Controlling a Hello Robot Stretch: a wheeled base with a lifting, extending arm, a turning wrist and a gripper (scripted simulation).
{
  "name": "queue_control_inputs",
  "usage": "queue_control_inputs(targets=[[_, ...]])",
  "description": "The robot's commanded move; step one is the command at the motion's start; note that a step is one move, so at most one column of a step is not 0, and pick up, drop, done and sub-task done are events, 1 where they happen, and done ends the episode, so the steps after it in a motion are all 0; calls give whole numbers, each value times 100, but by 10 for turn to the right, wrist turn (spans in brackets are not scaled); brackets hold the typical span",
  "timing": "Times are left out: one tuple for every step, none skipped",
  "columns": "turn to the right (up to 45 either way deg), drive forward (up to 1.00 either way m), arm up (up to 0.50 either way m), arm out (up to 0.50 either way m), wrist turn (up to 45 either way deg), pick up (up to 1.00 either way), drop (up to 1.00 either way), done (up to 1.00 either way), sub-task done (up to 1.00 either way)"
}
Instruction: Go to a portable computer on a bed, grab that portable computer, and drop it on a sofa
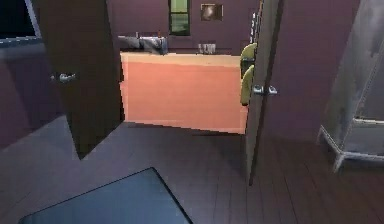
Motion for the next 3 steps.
queue_control_inputs(targets=[[30, 0, 0, 0, 0, 0, 0, 0, 0], [0, 100, 0, 0, 0, 0, 0, 0, 0], [0, 45, 0, 0, 0, 0, 0, 0, 0]])
